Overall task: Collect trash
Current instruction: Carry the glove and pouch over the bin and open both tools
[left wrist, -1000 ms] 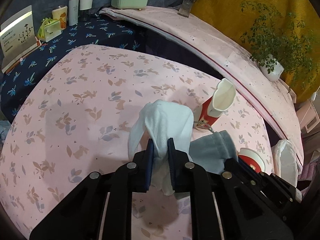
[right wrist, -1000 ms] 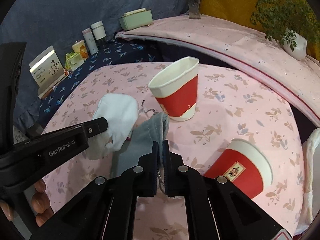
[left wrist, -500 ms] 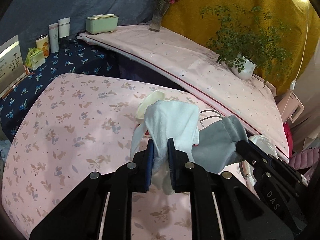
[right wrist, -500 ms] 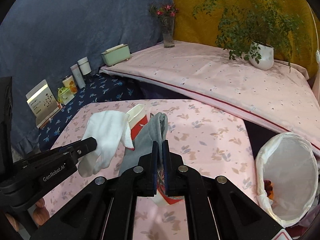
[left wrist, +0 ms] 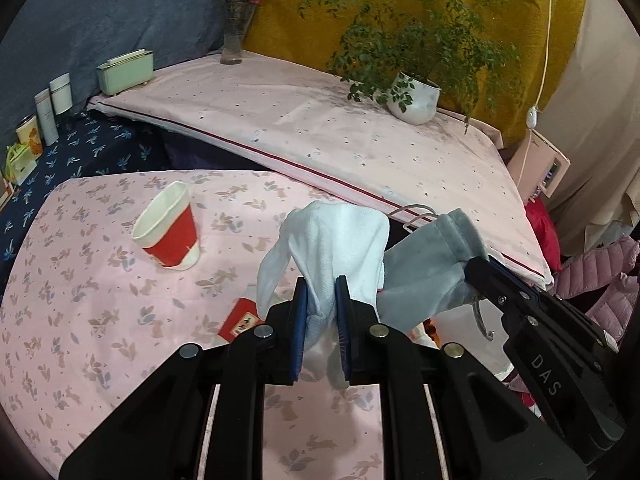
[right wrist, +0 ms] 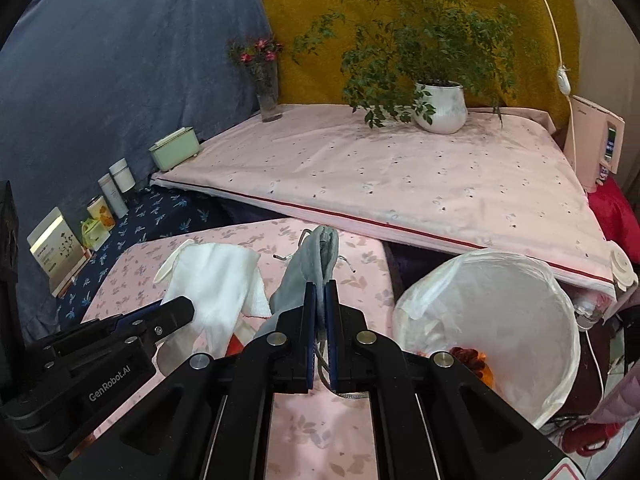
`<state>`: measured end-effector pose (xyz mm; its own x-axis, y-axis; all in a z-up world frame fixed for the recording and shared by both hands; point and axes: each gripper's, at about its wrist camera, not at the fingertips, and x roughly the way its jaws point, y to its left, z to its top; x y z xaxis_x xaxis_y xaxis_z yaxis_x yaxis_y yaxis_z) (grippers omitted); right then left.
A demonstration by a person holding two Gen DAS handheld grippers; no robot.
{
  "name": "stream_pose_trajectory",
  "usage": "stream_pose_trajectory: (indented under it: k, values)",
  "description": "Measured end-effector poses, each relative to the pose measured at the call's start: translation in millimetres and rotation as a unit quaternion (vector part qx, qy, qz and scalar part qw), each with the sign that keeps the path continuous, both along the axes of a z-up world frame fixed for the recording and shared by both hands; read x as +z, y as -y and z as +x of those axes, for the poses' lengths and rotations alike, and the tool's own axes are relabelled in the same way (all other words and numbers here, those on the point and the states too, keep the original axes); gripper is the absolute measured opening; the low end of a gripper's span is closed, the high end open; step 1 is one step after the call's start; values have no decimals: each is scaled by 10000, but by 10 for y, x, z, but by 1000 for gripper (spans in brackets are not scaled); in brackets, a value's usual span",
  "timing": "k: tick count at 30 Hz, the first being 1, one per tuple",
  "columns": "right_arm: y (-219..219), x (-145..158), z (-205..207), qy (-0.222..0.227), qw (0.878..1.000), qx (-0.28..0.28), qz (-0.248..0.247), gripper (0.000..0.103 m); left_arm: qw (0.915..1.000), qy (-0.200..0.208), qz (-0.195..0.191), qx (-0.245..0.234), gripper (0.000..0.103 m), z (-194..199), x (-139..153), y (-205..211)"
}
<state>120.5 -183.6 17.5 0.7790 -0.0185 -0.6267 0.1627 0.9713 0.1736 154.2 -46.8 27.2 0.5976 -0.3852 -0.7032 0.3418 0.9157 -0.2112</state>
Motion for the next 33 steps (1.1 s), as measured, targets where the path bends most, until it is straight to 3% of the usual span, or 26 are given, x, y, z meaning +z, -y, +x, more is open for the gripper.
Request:
stream_pose_trajectory:
  k: [17,33]
  values:
    - [1008,-222,-326,-158,9960,-866,156,5,9948,-172,210,-982,14,-174,-169,1179]
    - [1515,-467,-445,-361,9905,-1297,296,5,9891,-305,425,-1380,17,-209,-382,1787]
